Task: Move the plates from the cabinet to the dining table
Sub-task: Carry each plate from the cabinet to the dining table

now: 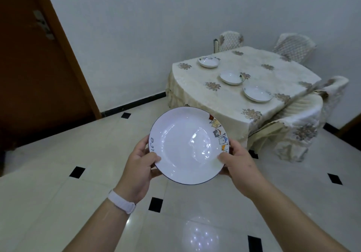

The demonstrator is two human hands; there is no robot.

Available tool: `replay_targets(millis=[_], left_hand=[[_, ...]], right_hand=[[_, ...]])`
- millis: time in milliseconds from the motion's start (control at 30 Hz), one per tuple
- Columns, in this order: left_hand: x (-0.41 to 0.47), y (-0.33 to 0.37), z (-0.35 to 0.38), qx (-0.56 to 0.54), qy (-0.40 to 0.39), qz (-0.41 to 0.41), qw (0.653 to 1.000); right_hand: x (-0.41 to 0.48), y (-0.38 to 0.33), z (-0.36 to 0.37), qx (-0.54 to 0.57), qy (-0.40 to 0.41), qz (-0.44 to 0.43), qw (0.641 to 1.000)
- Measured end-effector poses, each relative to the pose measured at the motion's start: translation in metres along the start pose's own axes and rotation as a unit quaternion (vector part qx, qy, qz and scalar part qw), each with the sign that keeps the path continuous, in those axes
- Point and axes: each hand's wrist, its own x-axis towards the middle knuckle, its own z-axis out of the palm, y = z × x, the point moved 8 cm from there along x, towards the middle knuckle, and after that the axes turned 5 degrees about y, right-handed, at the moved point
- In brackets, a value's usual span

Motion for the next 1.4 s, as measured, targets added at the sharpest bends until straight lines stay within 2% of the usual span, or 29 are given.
replay_targets(millis=[367,633,800,1100,1400], left_hand=[[0.097,0.022,-0.01,0.014,-0.019,-0.016,1.0],[0.198,0.034,0.008,0.033,0.01,-0.011,0.999],[0.275,0.038,0.032,0.05,0.034,-0.021,0.998],[0.388,0.051,0.108,0.052,0.037,-0.031,0.997],[0.466,0.067,0.126,0.061,0.029,-0.037,0.997]], right_hand=[[0.077,-0.017,0.039,0.004,0.015,0.001,1.0],[0.192,-0.026,0.052,0.013,0.001,0.009,1.0],[0.274,-0.042,0.055,0.018,-0.033,0.016,0.999],[0.397,-0.079,0.013,0.001,-0.001,0.03,1.0],[0.471,-0.093,0.018,-0.002,0.008,0.034,0.999]])
